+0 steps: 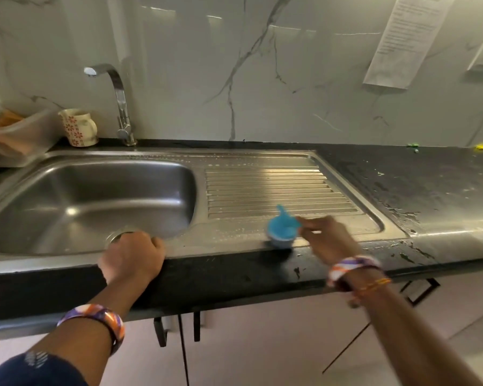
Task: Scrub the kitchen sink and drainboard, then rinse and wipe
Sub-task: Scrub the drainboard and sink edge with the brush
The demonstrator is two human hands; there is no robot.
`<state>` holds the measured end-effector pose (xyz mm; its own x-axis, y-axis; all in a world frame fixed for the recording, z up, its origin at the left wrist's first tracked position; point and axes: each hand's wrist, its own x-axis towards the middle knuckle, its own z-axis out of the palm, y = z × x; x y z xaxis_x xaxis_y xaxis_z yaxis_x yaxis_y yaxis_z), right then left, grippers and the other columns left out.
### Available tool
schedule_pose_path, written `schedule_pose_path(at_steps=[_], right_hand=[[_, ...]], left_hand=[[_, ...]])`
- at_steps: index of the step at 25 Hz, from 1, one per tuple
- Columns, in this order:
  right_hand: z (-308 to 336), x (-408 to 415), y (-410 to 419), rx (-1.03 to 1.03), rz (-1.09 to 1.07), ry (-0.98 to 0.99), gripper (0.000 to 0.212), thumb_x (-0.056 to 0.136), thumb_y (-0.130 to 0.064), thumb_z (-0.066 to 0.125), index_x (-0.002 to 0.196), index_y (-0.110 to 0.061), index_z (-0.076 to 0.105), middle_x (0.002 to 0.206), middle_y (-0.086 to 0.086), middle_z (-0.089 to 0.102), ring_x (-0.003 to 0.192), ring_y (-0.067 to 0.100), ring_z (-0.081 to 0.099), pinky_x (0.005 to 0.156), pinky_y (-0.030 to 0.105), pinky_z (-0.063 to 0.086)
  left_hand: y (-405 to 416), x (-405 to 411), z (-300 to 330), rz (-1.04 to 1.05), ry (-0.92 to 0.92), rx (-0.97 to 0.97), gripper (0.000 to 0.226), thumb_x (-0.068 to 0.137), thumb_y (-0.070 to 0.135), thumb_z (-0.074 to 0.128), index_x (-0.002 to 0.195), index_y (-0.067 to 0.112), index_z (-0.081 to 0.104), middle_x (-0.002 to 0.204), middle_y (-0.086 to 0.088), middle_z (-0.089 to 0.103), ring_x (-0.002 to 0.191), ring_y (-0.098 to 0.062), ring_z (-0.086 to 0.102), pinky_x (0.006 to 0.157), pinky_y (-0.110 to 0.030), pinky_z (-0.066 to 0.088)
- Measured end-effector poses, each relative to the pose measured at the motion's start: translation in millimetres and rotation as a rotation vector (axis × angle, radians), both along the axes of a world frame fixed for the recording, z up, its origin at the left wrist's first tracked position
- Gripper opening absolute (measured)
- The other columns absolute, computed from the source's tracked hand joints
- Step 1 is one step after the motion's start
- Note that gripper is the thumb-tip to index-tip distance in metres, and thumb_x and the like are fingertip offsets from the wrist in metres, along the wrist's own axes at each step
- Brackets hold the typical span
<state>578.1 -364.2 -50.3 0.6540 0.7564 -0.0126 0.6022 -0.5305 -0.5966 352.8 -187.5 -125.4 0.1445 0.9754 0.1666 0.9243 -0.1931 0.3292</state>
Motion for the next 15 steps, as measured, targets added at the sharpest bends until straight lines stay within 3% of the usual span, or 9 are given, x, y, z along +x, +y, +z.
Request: schedule_pose_path(at_steps=[2, 5, 9, 10, 12, 13, 15], right_hand=[[11, 49, -33, -0.069, -0.228, -0.058, 0.034, 0.097, -0.019, 0.047, 0.129, -0.014, 0.057, 0.083, 0.005, 0.057, 0.068, 0.014, 0.048, 0.065, 0.023, 0.041], [18, 77, -46, -0.136, -0.421, -0.129, 0.034, 0.096, -0.017, 0.048, 0.126, -0.008, 0.059, 0.111, 0.018, 0.063, 0.084, 0.023, 0.048, 0.083, 0.034, 0.044], [-2, -4, 4, 0.037, -0.142, 0.017, 0.033, 0.095, -0.015, 0.048, 0.126, -0.011, 0.06, 0.101, 0.011, 0.064, 0.074, 0.017, 0.055, 0.061, 0.02, 0.04], [-9, -35, 22, 0.064, -0.04, 0.06, 0.033, 0.095, -0.016, 0.048, 0.127, -0.014, 0.06, 0.103, 0.008, 0.065, 0.081, 0.018, 0.061, 0.063, 0.018, 0.042], [-16, -88, 51, 0.084, 0.123, 0.076, 0.035, 0.095, -0.02, 0.047, 0.129, -0.02, 0.057, 0.122, 0.005, 0.064, 0.108, 0.021, 0.061, 0.086, 0.023, 0.048], [-16, -101, 59, 0.085, 0.171, 0.065, 0.036, 0.096, -0.022, 0.046, 0.131, -0.022, 0.055, 0.126, 0.006, 0.061, 0.112, 0.022, 0.059, 0.094, 0.028, 0.047], [-16, -89, 58, 0.051, 0.177, 0.011, 0.037, 0.097, -0.024, 0.044, 0.132, -0.025, 0.054, 0.127, 0.007, 0.061, 0.109, 0.024, 0.06, 0.094, 0.033, 0.048]], left_hand=[[1, 1, -1, -0.003, 0.016, -0.003, 0.043, 0.093, 0.032, 0.039, 0.057, 0.013, 0.053, 0.06, -0.007, 0.055, 0.058, -0.022, 0.056, 0.062, -0.032, 0.053], [0, 2, 0, -0.023, 0.02, 0.018, 0.039, 0.092, 0.034, 0.041, 0.06, 0.014, 0.053, 0.063, -0.006, 0.055, 0.062, -0.023, 0.056, 0.063, -0.031, 0.053], [2, 1, 0, -0.069, 0.071, 0.126, 0.026, 0.089, 0.035, 0.049, 0.078, 0.013, 0.057, 0.077, -0.007, 0.058, 0.076, -0.023, 0.055, 0.073, -0.033, 0.045], [1, 0, 0, -0.065, 0.074, 0.143, 0.026, 0.088, 0.035, 0.049, 0.082, 0.012, 0.058, 0.079, -0.007, 0.058, 0.078, -0.023, 0.054, 0.074, -0.034, 0.043], [1, -2, -1, -0.048, 0.066, 0.145, 0.026, 0.089, 0.035, 0.049, 0.083, 0.011, 0.056, 0.078, -0.007, 0.055, 0.076, -0.022, 0.05, 0.074, -0.034, 0.041], [2, -4, -3, -0.043, 0.06, 0.14, 0.026, 0.089, 0.036, 0.049, 0.08, 0.011, 0.055, 0.076, -0.006, 0.052, 0.075, -0.021, 0.048, 0.074, -0.034, 0.04], [3, -6, -6, -0.044, 0.059, 0.143, 0.03, 0.089, 0.036, 0.05, 0.07, 0.012, 0.052, 0.072, -0.006, 0.052, 0.074, -0.021, 0.049, 0.073, -0.034, 0.04]])
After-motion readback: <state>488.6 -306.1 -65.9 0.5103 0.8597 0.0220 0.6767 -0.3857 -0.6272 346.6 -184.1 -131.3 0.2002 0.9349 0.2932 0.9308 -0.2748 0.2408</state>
